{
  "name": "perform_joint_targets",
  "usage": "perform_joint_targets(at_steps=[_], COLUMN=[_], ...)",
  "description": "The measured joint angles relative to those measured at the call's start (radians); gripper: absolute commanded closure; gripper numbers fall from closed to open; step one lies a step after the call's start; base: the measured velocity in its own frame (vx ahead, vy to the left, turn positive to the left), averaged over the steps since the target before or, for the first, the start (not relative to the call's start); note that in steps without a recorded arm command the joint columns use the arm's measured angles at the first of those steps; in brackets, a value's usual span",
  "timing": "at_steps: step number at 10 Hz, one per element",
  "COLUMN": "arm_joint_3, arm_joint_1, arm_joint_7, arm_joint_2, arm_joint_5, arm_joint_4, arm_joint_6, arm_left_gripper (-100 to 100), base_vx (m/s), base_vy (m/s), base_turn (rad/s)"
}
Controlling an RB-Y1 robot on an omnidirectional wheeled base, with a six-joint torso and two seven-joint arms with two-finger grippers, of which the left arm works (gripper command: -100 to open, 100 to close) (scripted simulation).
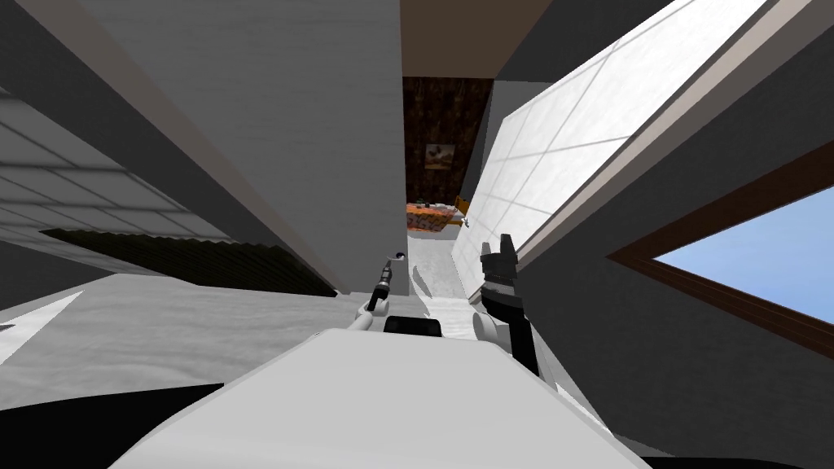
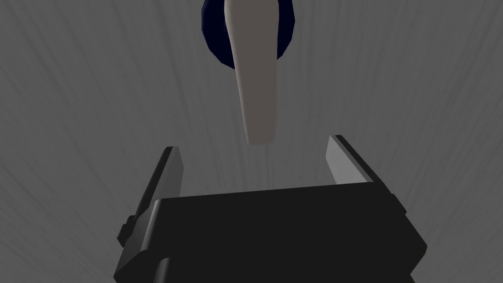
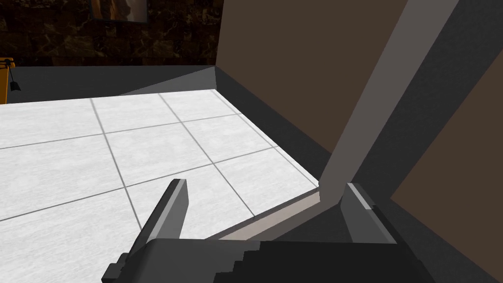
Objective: Push the door open
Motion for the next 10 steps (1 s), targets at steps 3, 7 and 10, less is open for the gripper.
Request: perform_joint_targets(at_steps=[3,7,10], arm_joint_3=[0.007,0.007,0.008], arm_joint_1=[-0.014,-0.001,-0.003], arm_joint_7=[0.005,0.005,0.004], arm_joint_2=[-0.023,-0.037,-0.038], arm_joint_5=[0.002,0.001,0.002], arm_joint_4=[0.020,-0.008,-0.008], arm_joint_6=[-0.003,0.008,0.010], arm_left_gripper=[-100,100,100], base_vx=[0.180,0.007,0.000], base_vy=[0.003,0.001,0.000], base_turn=[-0.018,-0.005,0.000])
